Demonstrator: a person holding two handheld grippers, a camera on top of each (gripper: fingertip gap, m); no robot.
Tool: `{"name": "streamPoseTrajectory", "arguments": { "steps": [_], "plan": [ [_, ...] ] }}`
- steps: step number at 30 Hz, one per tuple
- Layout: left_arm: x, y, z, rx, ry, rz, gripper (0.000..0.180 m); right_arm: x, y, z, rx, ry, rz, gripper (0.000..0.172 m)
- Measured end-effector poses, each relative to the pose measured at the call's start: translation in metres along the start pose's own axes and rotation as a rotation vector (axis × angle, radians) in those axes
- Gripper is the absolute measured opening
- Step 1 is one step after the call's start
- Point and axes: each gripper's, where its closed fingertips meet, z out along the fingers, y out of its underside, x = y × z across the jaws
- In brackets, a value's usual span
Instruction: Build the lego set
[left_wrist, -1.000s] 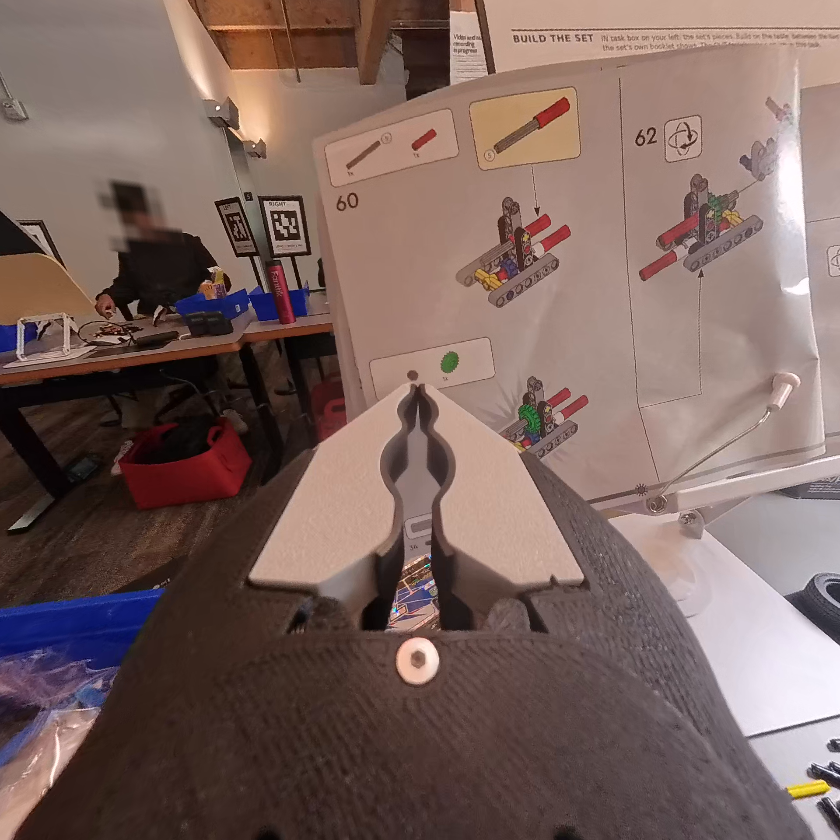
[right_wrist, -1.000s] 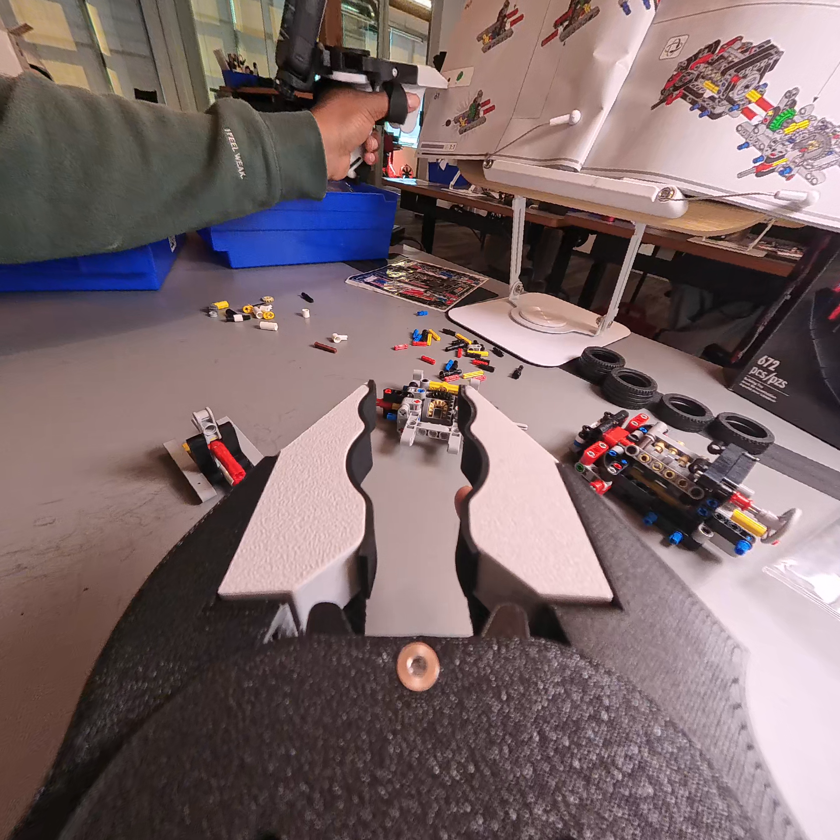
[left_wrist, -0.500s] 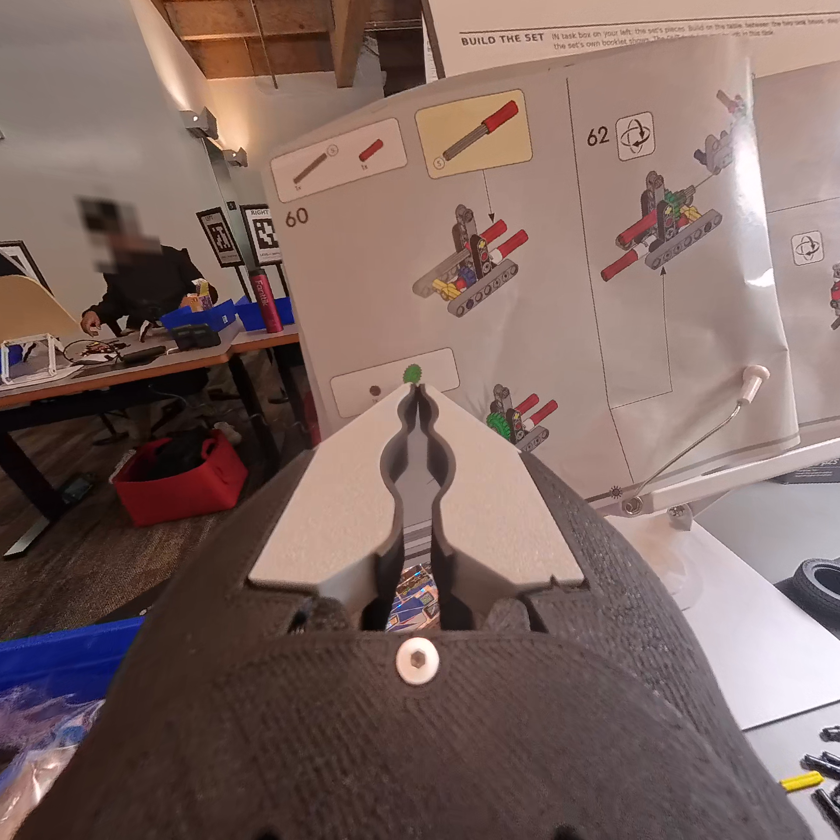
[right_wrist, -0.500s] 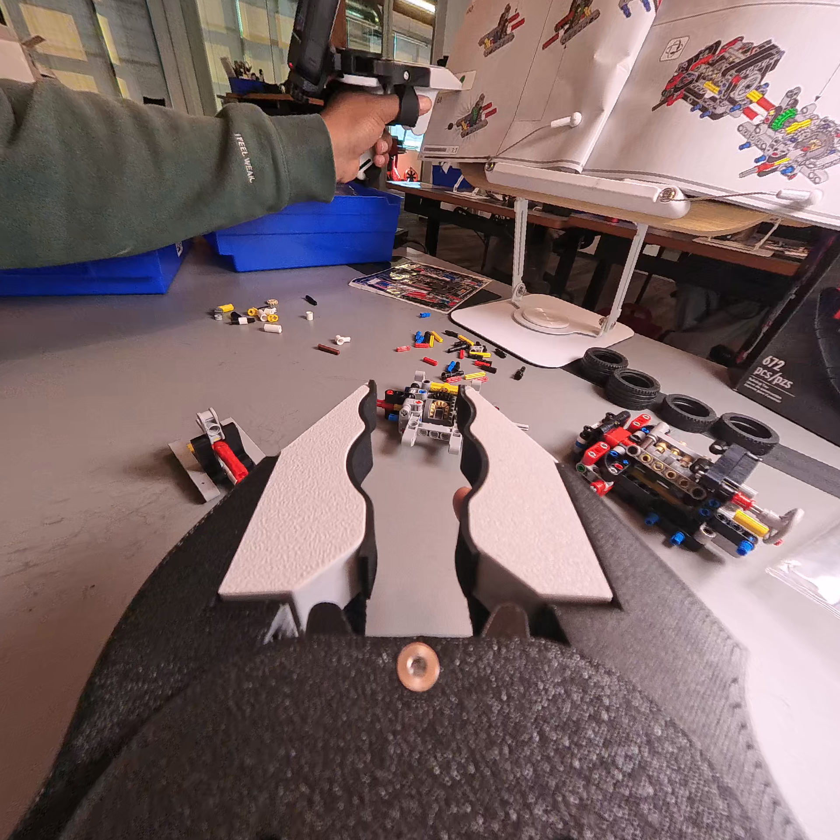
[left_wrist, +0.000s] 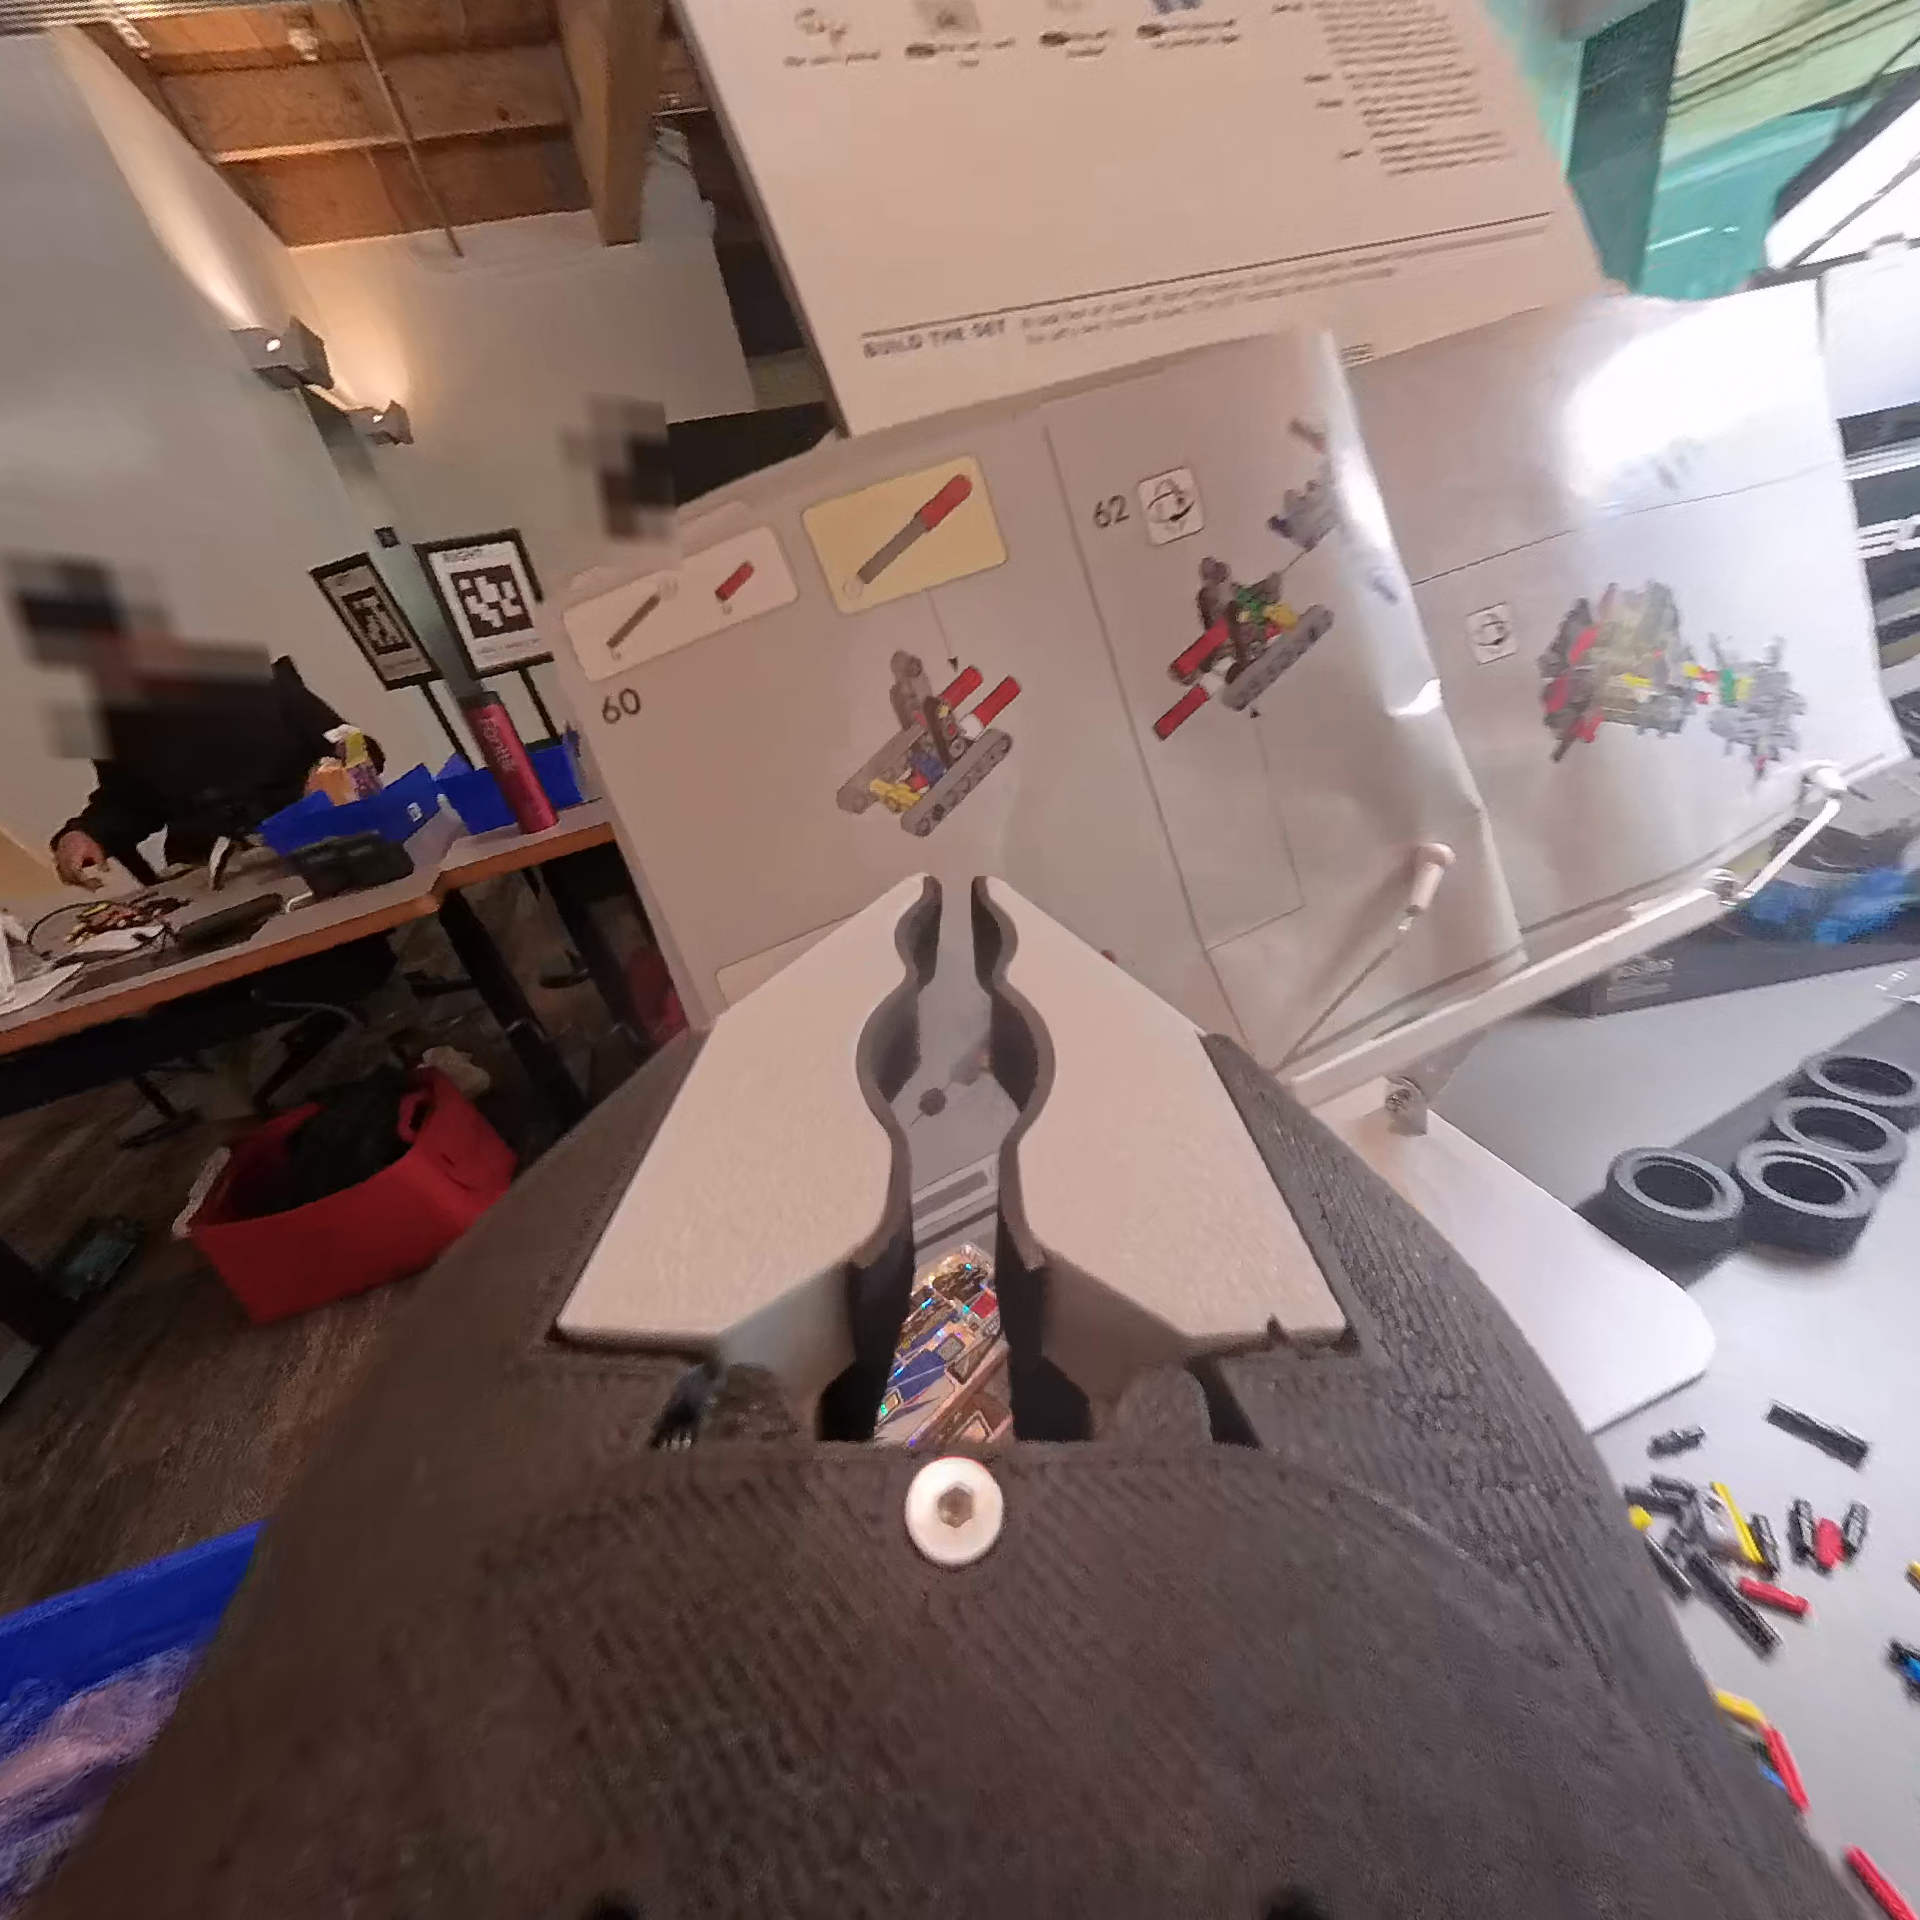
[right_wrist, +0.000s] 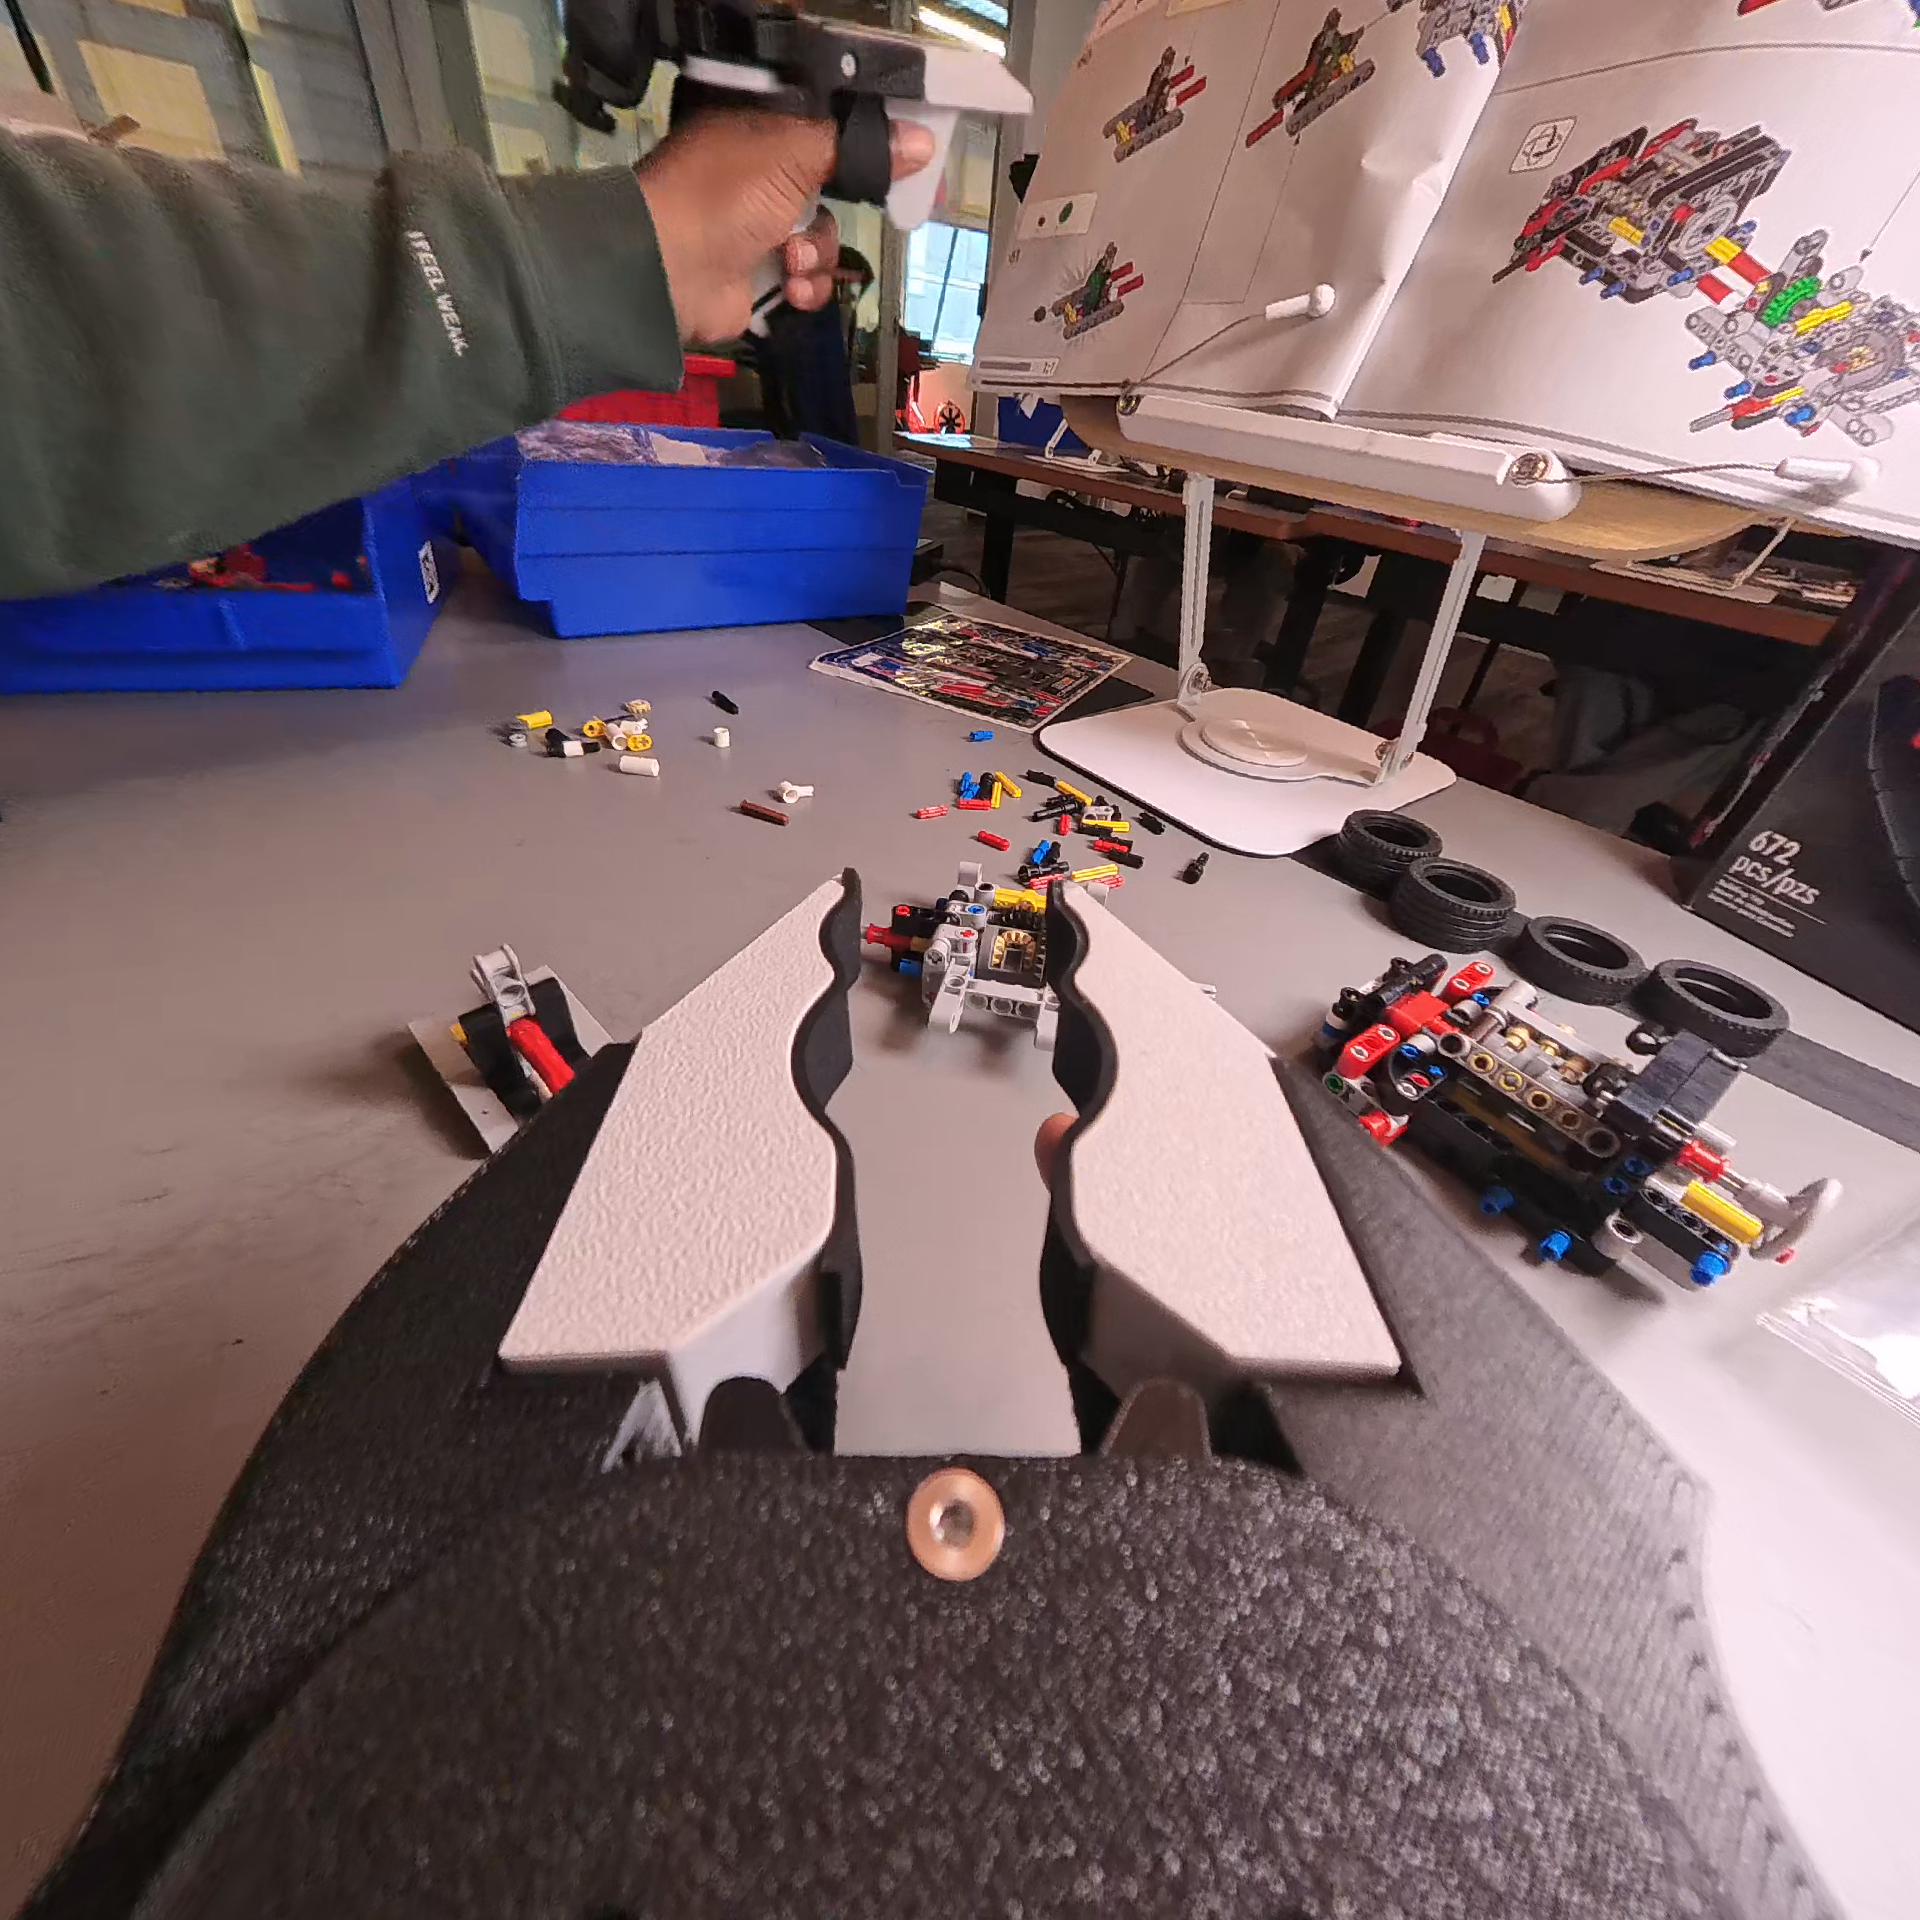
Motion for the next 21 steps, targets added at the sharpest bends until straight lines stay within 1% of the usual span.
{"name": "streamPoseTrajectory", "arguments": {
  "steps": [3,6,11,15,19,21],
  "plan": [
    [0.011,-0.012,-0.023,-0.004,0.05,0.051,0.005,-0.001,-0.003,-0.001,0.009,-0.003,-0.003,0.034],
    [0.022,-0.016,-0.052,-0.025,0.096,0.09,0.006,-0.003,-0.005,-0.003,0.014,-0.008,-0.008,0.034],
    [0.03,-0.01,-0.111,-0.084,0.155,0.109,0.008,-0.004,-0.008,-0.006,0.024,-0.01,-0.013,0.034],
    [0.026,-0.007,-0.162,-0.135,0.183,0.092,0.009,-0.005,-0.008,-0.006,0.021,-0.015,-0.006,0.034],
    [0.007,-0.002,-0.217,-0.204,0.166,0.108,0.01,-0.008,-0.007,-0.005,0.018,-0.019,-0.008,0.034],
    [-0.005,0.008,-0.245,-0.285,0.166,0.123,0.01,-0.009,-0.006,-0.004,0.014,-0.021,-0.008,0.034]
  ]
}}
